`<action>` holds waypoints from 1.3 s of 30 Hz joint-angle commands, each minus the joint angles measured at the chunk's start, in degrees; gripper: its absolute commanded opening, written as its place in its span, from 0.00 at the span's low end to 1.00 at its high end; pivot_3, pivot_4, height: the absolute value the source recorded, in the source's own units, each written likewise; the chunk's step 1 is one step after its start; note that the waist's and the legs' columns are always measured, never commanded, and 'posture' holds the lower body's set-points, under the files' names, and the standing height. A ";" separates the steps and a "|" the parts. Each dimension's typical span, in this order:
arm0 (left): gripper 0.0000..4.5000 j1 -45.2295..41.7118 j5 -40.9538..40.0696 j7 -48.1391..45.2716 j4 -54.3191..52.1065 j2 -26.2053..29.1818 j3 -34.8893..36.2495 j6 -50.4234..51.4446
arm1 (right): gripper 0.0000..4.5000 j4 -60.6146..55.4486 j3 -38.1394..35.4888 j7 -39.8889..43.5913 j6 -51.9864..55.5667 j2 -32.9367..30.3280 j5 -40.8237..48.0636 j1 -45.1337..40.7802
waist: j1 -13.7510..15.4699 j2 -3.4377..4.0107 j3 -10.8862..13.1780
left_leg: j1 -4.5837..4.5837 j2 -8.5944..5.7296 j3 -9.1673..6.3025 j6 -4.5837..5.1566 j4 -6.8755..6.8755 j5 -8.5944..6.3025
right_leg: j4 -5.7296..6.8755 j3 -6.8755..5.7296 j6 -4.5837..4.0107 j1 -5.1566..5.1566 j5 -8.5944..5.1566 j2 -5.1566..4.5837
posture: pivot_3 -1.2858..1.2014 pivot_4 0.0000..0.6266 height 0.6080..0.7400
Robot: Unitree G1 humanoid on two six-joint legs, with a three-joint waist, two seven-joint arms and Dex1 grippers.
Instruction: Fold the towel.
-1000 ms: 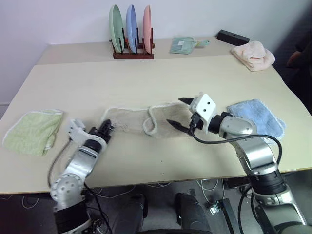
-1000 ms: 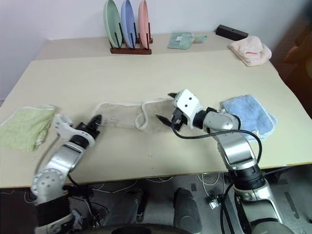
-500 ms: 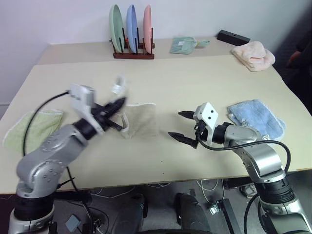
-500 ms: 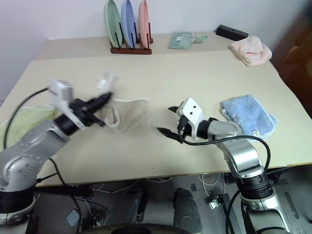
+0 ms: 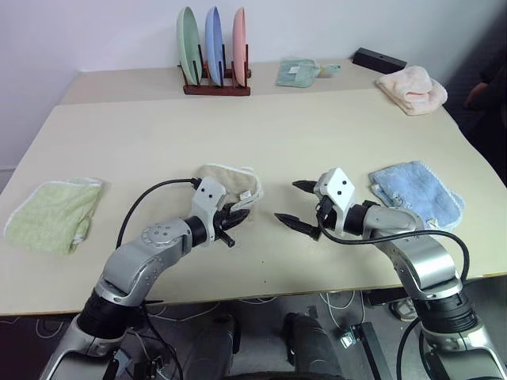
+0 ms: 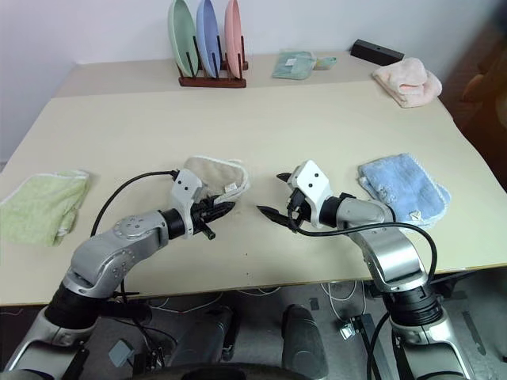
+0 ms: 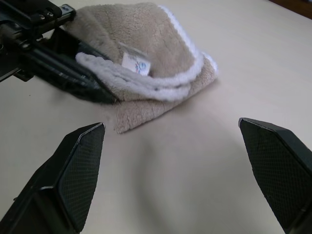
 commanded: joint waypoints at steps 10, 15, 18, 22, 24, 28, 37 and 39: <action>0.98 6.97 -18.57 -3.15 -15.00 5.36 27.04 7.17 | 1.00 0.46 -0.36 -1.57 -1.71 1.82 -0.36 -3.88 | -0.31 0.01 0.02 | 0.00 0.02 -0.07 -0.01 -0.03 0.00 | 0.02 -0.02 0.01 -0.04 0.00 0.00 | 0.52 0.24 0.96; 0.69 4.41 -17.80 0.81 -12.75 6.43 31.52 6.30 | 0.58 2.65 0.37 -2.88 -0.13 5.65 0.19 -8.50 | -0.06 0.02 0.02 | 0.01 0.00 -0.06 -0.02 0.01 0.01 | 0.04 -0.03 -0.01 -0.02 0.00 0.01 | 0.52 0.24 0.96; 0.35 2.63 -14.55 2.78 -10.31 6.20 29.43 5.92 | 0.25 4.41 0.65 -3.84 1.12 8.57 0.49 -11.39 | -0.07 0.02 0.02 | 0.01 0.00 -0.08 -0.04 0.01 0.02 | 0.05 -0.04 -0.01 -0.01 0.01 0.02 | 0.52 0.24 0.96; 0.23 -0.18 -2.81 3.72 -3.42 6.53 19.64 2.82 | 0.01 9.67 4.03 -6.71 1.18 14.29 -2.07 -16.33 | -0.28 0.03 0.01 | 0.04 -0.01 -0.06 -0.07 -0.02 0.04 | 0.07 -0.03 0.00 -0.02 0.03 0.05 | 0.52 0.24 0.96; 0.23 -1.33 -0.31 3.75 -0.15 4.84 17.71 1.38 | 0.01 12.77 5.94 -7.21 0.61 15.94 -3.52 -17.50 | -0.33 0.02 0.01 | 0.03 -0.01 -0.07 -0.07 -0.05 0.04 | 0.07 -0.03 0.00 -0.06 0.03 0.06 | 0.52 0.24 0.96; 0.23 -1.04 7.46 2.12 8.93 1.78 11.46 -4.35 | 0.01 24.95 11.70 -9.31 -1.19 21.41 -8.18 -19.63 | -0.66 0.04 -0.04 | 0.04 -0.02 -0.09 -0.08 -0.06 0.04 | 0.11 -0.03 -0.01 -0.08 0.05 0.06 | 0.52 0.24 0.96; 0.23 3.74 12.85 -0.90 14.26 -1.80 11.22 -11.80 | 0.01 33.70 13.91 -10.91 -3.92 23.72 -12.59 -16.69 | -1.48 0.08 -0.15 | 0.17 -0.03 -0.10 -0.22 -0.53 0.12 | 0.12 0.00 -0.03 -0.20 0.06 0.00 | 0.52 0.24 0.96; 0.23 5.24 12.84 -1.55 13.58 -2.41 12.16 -13.68 | 0.01 32.49 13.09 -11.20 -4.67 23.11 -12.61 -16.16 | -1.49 0.09 -0.18 | 0.21 -0.03 -0.11 -0.25 -0.56 0.14 | 0.14 -0.01 -0.05 -0.17 0.07 0.00 | 0.52 0.24 0.96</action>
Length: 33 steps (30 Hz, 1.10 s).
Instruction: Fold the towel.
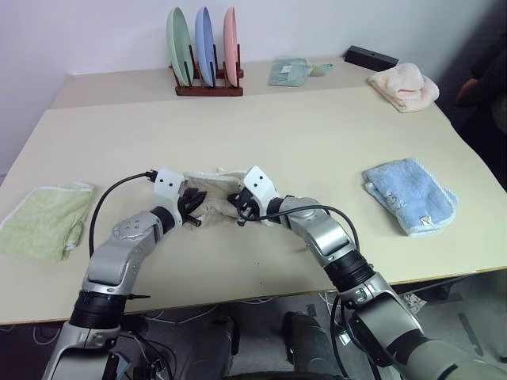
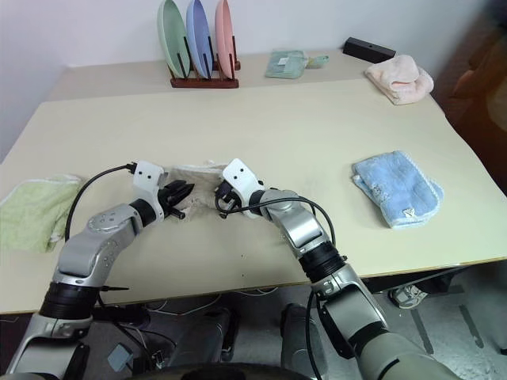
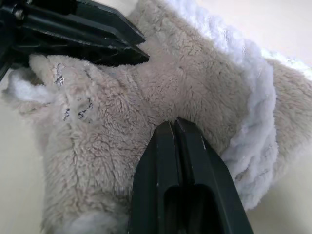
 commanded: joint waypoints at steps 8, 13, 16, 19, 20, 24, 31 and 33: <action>0.23 6.08 -6.70 -2.24 -8.71 -2.57 13.08 -5.60 | 0.39 -11.94 -9.15 3.03 6.98 -3.53 7.26 1.99 | 0.02 -0.02 0.02 | -0.01 0.00 -0.04 0.00 -0.01 0.00 | -0.01 -0.01 0.00 0.00 0.00 0.00 | 0.52 0.24 0.96; 0.23 14.50 -7.67 -8.66 -15.89 3.46 19.24 -8.22 | 0.93 -19.39 -16.77 1.17 24.97 -3.93 16.46 2.19 | -0.22 0.02 0.03 | -0.12 0.07 -0.04 0.00 -0.15 0.00 | -0.02 0.02 -0.05 -0.21 -0.02 0.05 | 0.52 0.24 0.96; 0.23 17.77 -9.20 -10.97 -18.76 5.06 20.67 -8.04 | 0.99 -17.67 -20.76 -2.02 31.67 -1.85 19.36 1.30 | -0.08 0.02 0.04 | -0.12 0.07 -0.02 0.01 -0.12 0.00 | -0.04 0.01 -0.07 -0.16 -0.01 0.04 | 0.52 0.24 0.96; 0.23 18.49 -9.65 -11.48 -19.49 5.24 21.12 -7.95 | 0.99 -17.52 -21.85 -3.42 33.96 -1.29 20.34 0.85 | 0.23 0.01 0.04 | -0.12 0.07 -0.03 0.01 -0.09 0.00 | -0.04 -0.01 -0.09 -0.14 0.00 0.03 | 0.52 0.24 0.96; 0.23 18.53 -9.66 -11.55 -19.55 5.22 21.18 -7.89 | 0.99 -17.62 -21.92 -3.70 34.28 -1.28 20.57 0.80 | 0.22 0.01 0.04 | -0.12 0.06 -0.03 0.01 -0.07 0.00 | -0.04 -0.02 -0.09 -0.13 0.00 0.03 | 0.52 0.24 0.96; 0.23 19.10 -10.21 -11.84 -20.12 5.32 21.50 -7.46 | 0.99 -17.13 -21.84 -4.39 34.91 -1.18 21.31 0.57 | 0.01 0.01 0.04 | -0.12 0.06 -0.01 0.01 -0.09 0.00 | -0.05 -0.02 -0.08 -0.14 0.00 0.03 | 0.52 0.24 0.96; 0.23 24.19 -15.83 -12.64 -27.46 4.91 21.58 -4.61 | 0.79 -1.50 -20.65 -5.32 33.42 8.57 21.74 -5.28 | -1.23 -0.01 0.03 | -0.09 0.18 0.04 -0.01 -0.16 0.01 | -0.02 0.04 -0.14 -0.20 0.04 0.15 | 0.52 0.24 0.96; 0.23 24.24 -16.25 -12.18 -27.93 4.90 21.49 -4.22 | 0.60 -0.36 -20.89 -5.25 33.07 9.33 21.63 -6.04 | -1.35 0.01 0.03 | -0.10 0.23 -0.01 -0.01 -0.15 0.01 | -0.03 0.04 -0.17 -0.20 0.05 0.22 | 0.52 0.24 0.96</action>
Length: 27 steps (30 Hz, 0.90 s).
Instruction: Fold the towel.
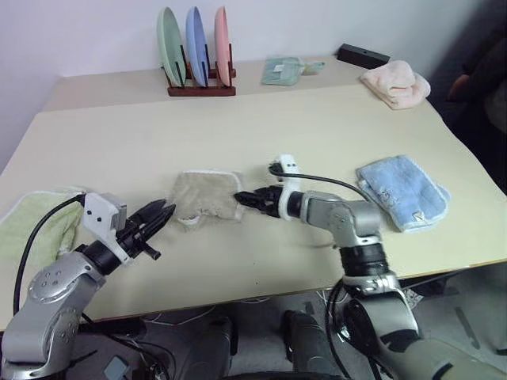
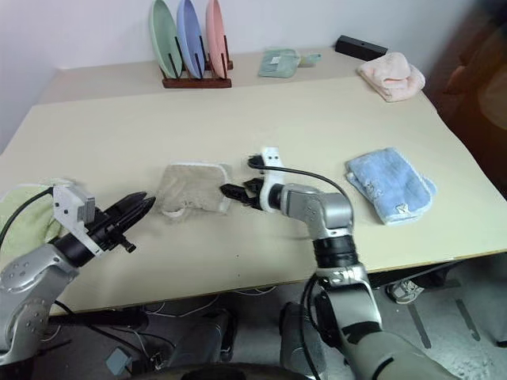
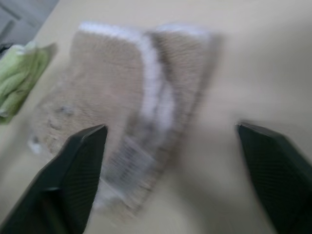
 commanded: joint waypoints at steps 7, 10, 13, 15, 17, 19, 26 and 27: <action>0.23 0.60 -1.30 0.95 -2.80 0.13 -0.35 0.85 | 0.02 -0.12 -0.43 0.40 -0.55 2.05 2.42 -1.37 | 0.13 0.01 0.00 | -0.01 -0.05 -0.01 0.00 0.02 0.00 | -0.01 -0.01 0.01 0.02 0.00 -0.03 | 0.52 0.24 0.96; 0.23 -0.13 -1.17 1.31 -2.30 0.19 -0.76 0.90 | 0.02 -2.04 -1.74 -0.35 -1.39 1.68 3.01 -1.44 | 0.01 0.02 0.01 | -0.01 -0.03 -0.02 -0.01 0.01 0.00 | 0.00 -0.01 0.00 0.00 0.00 0.00 | 0.52 0.24 0.96; 0.23 -0.77 -0.98 1.72 -2.08 0.12 -0.90 0.86 | 0.02 -7.87 -4.85 -0.83 -3.24 0.34 4.62 -1.66 | 0.07 0.03 0.01 | -0.04 -0.04 -0.02 -0.01 0.02 0.00 | -0.01 -0.01 0.01 -0.01 0.00 -0.01 | 0.52 0.24 0.96; 0.23 -1.09 -1.18 1.97 -2.18 -0.03 -0.80 0.92 | 0.02 -11.96 -8.06 -2.05 -3.18 -0.84 6.53 -1.85 | 0.13 0.02 0.01 | -0.04 -0.04 -0.02 -0.01 0.01 0.00 | -0.01 -0.01 0.01 -0.02 0.00 -0.01 | 0.52 0.24 0.96; 0.23 -1.69 -1.63 2.39 -2.19 -0.41 -0.89 1.09 | 0.02 -16.18 -11.84 -3.78 -2.97 -2.69 8.45 -1.86 | 0.26 0.02 0.01 | -0.05 -0.04 -0.02 -0.01 0.02 0.00 | -0.02 -0.01 0.01 -0.01 0.00 -0.02 | 0.52 0.24 0.96; 0.23 -2.86 -1.83 2.56 -1.80 -0.94 -1.94 1.30 | 0.02 -20.23 -17.27 -7.02 -2.05 -5.56 10.28 -1.85 | 0.43 0.02 0.01 | -0.05 -0.04 -0.02 -0.01 0.02 0.00 | -0.03 -0.01 0.01 -0.01 0.00 -0.02 | 0.52 0.24 0.96; 0.23 -10.54 -0.21 1.59 2.96 -3.80 -10.10 1.55 | 0.02 -28.73 -36.77 -21.32 2.91 -12.88 15.67 1.56 | 1.58 0.03 0.02 | -0.04 -0.06 0.02 0.00 0.04 0.00 | -0.06 -0.02 0.01 0.07 0.00 -0.04 | 0.52 0.24 0.96; 0.23 -11.08 -0.13 1.54 3.37 -4.02 -10.53 1.54 | 0.02 -29.26 -37.80 -22.38 3.32 -13.09 16.47 1.80 | 1.53 0.03 0.02 | -0.04 -0.05 0.02 0.00 0.04 0.00 | -0.06 -0.02 0.01 0.07 0.00 -0.04 | 0.52 0.24 0.96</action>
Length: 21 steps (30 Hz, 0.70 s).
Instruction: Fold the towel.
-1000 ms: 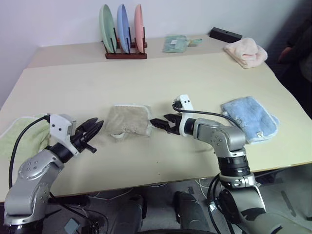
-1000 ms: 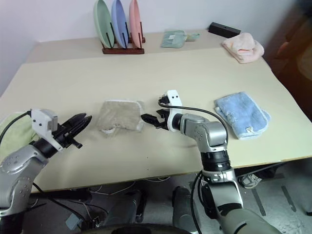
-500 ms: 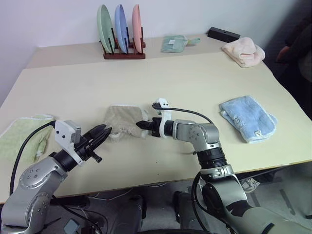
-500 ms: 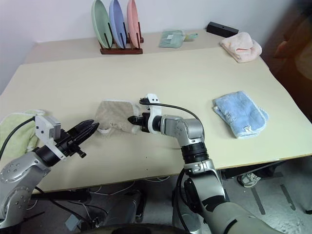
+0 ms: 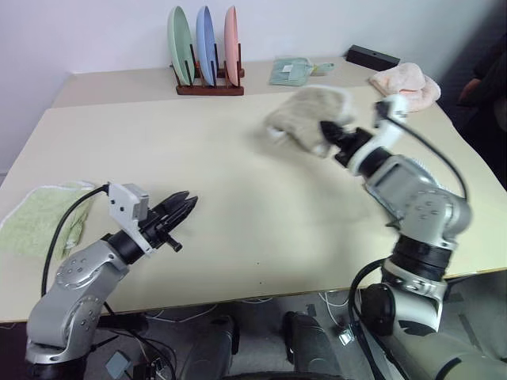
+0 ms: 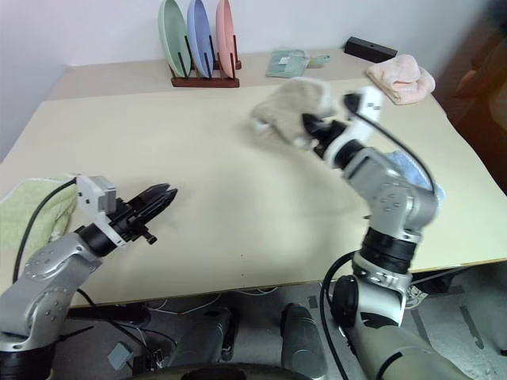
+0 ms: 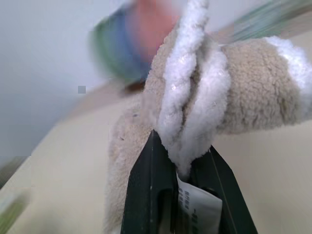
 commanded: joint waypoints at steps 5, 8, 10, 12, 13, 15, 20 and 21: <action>0.23 -9.64 1.76 -3.67 6.07 -3.44 -8.23 -0.96 | 0.02 -12.40 -16.72 -13.34 7.57 -1.56 7.06 9.47 | 0.06 0.08 -0.02 | 0.00 0.03 0.22 0.01 -0.01 0.00 | -0.01 -0.01 0.00 0.03 0.00 0.02 | 0.52 0.24 0.96; 0.23 -11.83 2.66 -5.16 8.51 -4.37 -10.20 -1.63 | 0.02 -15.12 -20.39 -17.08 8.34 -0.12 8.04 14.84 | -0.25 0.13 -0.02 | 0.01 0.02 0.30 0.03 0.02 0.00 | 0.00 0.03 0.01 0.04 0.00 -0.01 | 0.52 0.24 0.96; 0.23 -12.83 3.22 -5.81 9.62 -4.93 -11.13 -2.01 | 0.02 -15.53 -21.18 -18.58 8.42 -0.24 7.29 18.12 | -0.29 0.14 -0.03 | 0.05 0.03 0.35 0.05 0.01 -0.01 | 0.00 0.10 0.02 0.03 0.00 -0.01 | 0.52 0.24 0.96; 0.23 -13.50 3.47 -6.71 10.73 -5.21 -11.60 -2.25 | 0.02 -15.63 -22.74 -20.28 7.54 0.70 8.02 19.96 | -0.35 0.17 -0.04 | 0.06 0.05 0.39 0.05 0.01 0.00 | 0.00 0.09 0.02 0.03 0.00 0.01 | 0.52 0.24 0.96; 0.23 -13.59 3.62 -6.96 10.99 -5.31 -11.76 -2.38 | 0.02 -15.49 -23.17 -20.64 7.18 0.77 8.59 20.40 | -0.31 0.18 -0.04 | 0.07 0.05 0.39 0.06 0.02 0.00 | 0.01 0.09 0.02 0.04 0.00 0.01 | 0.52 0.24 0.96; 0.23 -13.55 3.83 -7.24 11.17 -5.49 -11.93 -2.47 | 0.16 -15.15 -23.78 -21.15 6.60 0.47 9.86 20.46 | -0.29 0.18 -0.04 | 0.06 0.05 0.40 0.06 0.04 0.00 | 0.01 0.09 0.02 0.05 0.00 0.01 | 0.52 0.24 0.96; 0.23 -12.46 3.86 -7.84 10.98 -5.21 -11.40 -2.48 | 0.65 -16.14 -19.40 -18.96 1.89 -5.11 7.08 22.50 | -0.11 0.19 -0.04 | 0.06 0.04 0.39 0.06 0.05 0.00 | -0.01 0.09 0.03 0.08 -0.01 0.00 | 0.52 0.24 0.96; 0.23 -12.20 3.87 -7.85 10.99 -5.12 -11.20 -2.51 | 0.78 -16.12 -18.42 -18.92 0.78 -6.43 5.91 23.00 | -0.11 0.19 -0.04 | 0.06 0.03 0.39 0.07 0.06 0.00 | -0.02 0.09 0.03 0.09 -0.01 -0.01 | 0.52 0.24 0.96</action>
